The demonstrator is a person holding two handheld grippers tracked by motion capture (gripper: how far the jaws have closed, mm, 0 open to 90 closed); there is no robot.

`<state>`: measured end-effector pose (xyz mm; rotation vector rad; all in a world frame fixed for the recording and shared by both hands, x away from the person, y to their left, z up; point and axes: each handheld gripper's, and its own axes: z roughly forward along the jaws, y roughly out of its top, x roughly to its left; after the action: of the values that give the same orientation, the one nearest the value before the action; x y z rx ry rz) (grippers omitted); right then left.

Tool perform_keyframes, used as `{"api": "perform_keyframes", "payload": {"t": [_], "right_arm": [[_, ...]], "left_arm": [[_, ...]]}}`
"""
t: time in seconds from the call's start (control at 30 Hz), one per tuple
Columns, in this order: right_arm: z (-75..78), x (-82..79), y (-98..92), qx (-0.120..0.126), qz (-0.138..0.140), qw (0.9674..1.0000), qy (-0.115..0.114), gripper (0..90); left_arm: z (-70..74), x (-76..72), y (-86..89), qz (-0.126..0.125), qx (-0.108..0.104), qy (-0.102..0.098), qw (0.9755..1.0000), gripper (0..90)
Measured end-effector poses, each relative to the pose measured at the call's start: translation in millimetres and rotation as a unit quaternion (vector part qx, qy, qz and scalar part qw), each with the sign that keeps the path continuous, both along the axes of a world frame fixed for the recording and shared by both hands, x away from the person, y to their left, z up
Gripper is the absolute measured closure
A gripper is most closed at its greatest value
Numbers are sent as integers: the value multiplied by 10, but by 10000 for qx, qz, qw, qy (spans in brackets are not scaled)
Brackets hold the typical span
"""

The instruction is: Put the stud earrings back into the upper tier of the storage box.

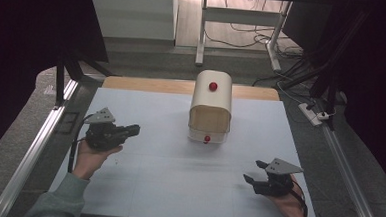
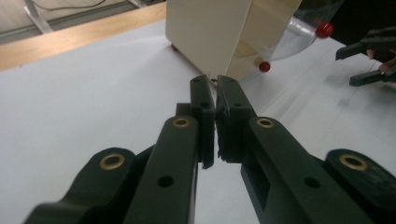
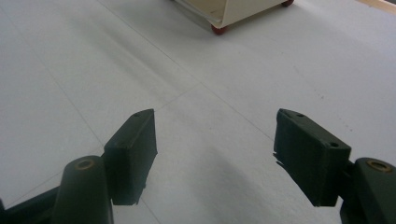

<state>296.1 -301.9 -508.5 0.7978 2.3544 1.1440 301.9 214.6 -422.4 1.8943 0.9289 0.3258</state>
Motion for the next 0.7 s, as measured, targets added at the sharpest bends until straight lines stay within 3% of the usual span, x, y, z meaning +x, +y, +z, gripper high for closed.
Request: {"api": "perform_keyframes", "payload": {"t": [0.37,0.7], "right_arm": [[7,-2,-10,27,0,10000,-19,298],[10,-6,-11,12,6,10000,-11,298]], "left_arm": [[136,97,-229,-198,-2,-136,9997,861],[166,207,-408,-374,-98,-82,9992,861]]}}
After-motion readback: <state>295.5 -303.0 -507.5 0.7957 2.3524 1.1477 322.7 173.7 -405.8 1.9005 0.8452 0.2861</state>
